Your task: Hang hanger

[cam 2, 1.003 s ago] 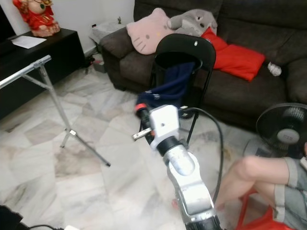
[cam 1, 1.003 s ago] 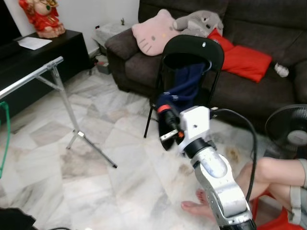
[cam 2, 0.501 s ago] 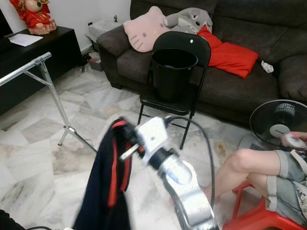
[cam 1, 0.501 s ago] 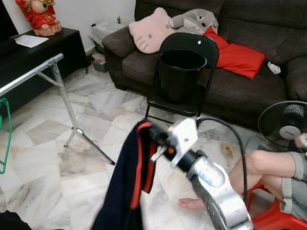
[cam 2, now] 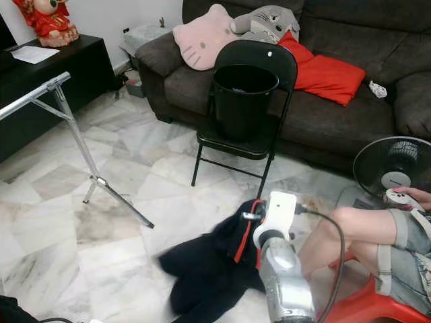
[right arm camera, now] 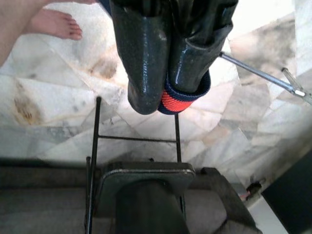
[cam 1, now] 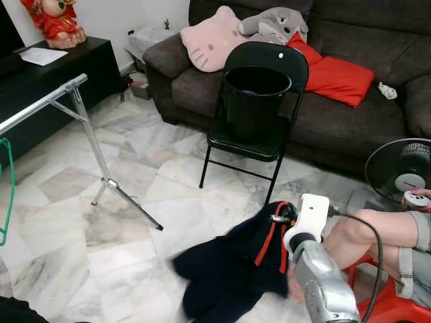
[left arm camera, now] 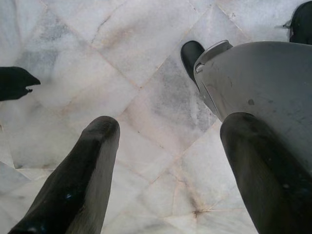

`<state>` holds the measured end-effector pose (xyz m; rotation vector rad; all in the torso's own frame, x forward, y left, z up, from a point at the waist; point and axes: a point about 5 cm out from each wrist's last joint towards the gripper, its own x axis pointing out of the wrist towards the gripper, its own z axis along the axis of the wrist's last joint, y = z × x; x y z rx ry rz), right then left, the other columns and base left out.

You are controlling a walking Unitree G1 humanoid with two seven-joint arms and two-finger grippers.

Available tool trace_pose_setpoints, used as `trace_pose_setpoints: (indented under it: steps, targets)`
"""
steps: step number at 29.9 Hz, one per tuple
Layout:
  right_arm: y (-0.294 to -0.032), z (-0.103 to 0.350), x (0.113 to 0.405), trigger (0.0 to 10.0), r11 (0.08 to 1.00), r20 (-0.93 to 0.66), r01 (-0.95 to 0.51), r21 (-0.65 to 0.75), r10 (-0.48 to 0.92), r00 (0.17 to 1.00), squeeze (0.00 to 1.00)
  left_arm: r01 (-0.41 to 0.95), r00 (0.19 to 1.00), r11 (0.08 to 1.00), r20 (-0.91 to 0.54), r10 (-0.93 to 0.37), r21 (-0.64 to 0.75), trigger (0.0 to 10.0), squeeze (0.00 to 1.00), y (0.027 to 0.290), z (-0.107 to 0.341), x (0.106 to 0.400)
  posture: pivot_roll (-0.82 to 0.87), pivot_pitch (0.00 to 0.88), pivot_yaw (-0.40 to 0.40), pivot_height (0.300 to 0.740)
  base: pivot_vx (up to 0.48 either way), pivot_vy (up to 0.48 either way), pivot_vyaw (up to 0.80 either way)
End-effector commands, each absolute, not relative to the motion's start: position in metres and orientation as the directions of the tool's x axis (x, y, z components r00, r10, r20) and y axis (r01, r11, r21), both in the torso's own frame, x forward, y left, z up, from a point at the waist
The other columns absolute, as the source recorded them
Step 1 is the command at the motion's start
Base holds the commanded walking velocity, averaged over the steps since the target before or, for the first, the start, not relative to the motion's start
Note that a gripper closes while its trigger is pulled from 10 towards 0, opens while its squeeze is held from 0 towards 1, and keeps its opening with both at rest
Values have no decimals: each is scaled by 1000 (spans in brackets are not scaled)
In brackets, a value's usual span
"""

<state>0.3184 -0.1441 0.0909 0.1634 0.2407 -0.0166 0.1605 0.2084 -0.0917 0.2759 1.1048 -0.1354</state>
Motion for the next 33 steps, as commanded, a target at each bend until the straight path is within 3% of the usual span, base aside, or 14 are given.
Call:
trace_pose_setpoints:
  steps: [1, 14, 33]
  targets:
    - [-146, 98, 321, 10000, 984, -190, 49, 169, -16, 982, 0, 246, 416, 960, -909, 16, 130, 10000, 0, 204, -96, 150, -78, 65, 25, 740, 0, 0, 0]
    - [-142, 100, 323, 10000, 989, -151, 24, 144, -2, 989, 0, 243, 417, 961, -909, 22, 135, 10000, 0, 205, -97, 149, -61, 30, 29, 740, 0, 0, 737]
    - [-143, 103, 325, 10000, 990, -136, 15, 141, 4, 991, 0, 234, 421, 963, -907, 24, 134, 10000, 0, 205, -96, 151, -61, 65, 18, 740, 0, 0, 799]
